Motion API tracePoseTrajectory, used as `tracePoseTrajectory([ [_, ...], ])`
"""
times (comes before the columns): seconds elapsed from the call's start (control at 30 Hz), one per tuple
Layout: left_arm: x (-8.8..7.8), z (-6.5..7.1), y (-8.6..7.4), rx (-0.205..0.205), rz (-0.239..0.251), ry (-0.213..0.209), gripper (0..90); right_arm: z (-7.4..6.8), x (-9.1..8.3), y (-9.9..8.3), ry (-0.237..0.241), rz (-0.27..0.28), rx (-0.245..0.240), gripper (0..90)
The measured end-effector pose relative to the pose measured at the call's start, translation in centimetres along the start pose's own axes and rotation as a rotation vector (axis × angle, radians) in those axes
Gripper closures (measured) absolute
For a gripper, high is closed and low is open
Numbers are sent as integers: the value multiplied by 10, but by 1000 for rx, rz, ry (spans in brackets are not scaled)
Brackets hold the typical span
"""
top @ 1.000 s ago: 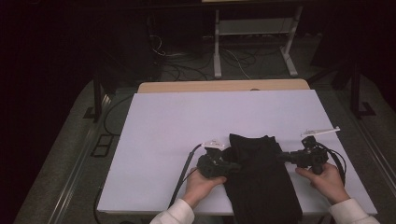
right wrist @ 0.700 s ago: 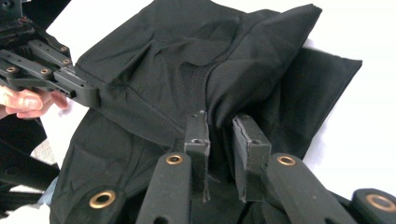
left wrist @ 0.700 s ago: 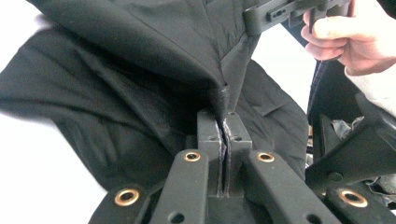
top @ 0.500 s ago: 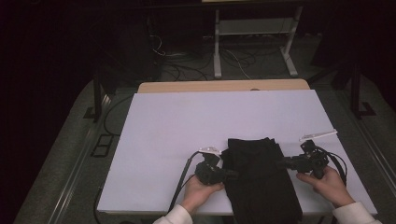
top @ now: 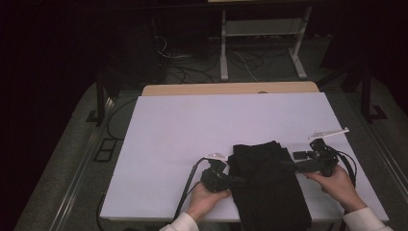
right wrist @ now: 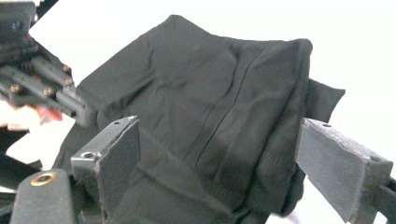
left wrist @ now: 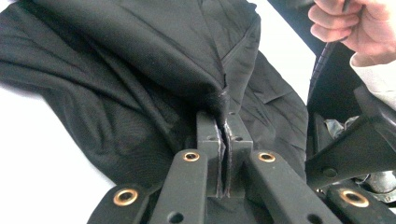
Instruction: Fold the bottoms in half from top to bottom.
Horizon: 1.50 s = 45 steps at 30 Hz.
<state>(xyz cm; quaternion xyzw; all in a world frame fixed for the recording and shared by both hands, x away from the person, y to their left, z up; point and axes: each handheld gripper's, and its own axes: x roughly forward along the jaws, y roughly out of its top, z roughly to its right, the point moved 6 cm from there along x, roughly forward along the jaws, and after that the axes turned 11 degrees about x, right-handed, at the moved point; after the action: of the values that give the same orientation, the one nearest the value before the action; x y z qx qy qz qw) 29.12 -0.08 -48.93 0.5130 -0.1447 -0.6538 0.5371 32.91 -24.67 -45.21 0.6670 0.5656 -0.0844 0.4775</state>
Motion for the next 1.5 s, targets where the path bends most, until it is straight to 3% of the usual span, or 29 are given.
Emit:
tracePoseTrajectory([
  [0.33, 1, 0, 0, 6, -2, 3, 868, 3, 5, 23, 12, 39, 10, 135],
  [1.2, -2, 0, 0, 8, 7, -1, 869, 26, 42, 52, 1, -5, 58, 169],
  [1.5, -1, 0, -1, 8, 10, -5, 871, 33, 57, 53, -57, -57, 75, 235],
])
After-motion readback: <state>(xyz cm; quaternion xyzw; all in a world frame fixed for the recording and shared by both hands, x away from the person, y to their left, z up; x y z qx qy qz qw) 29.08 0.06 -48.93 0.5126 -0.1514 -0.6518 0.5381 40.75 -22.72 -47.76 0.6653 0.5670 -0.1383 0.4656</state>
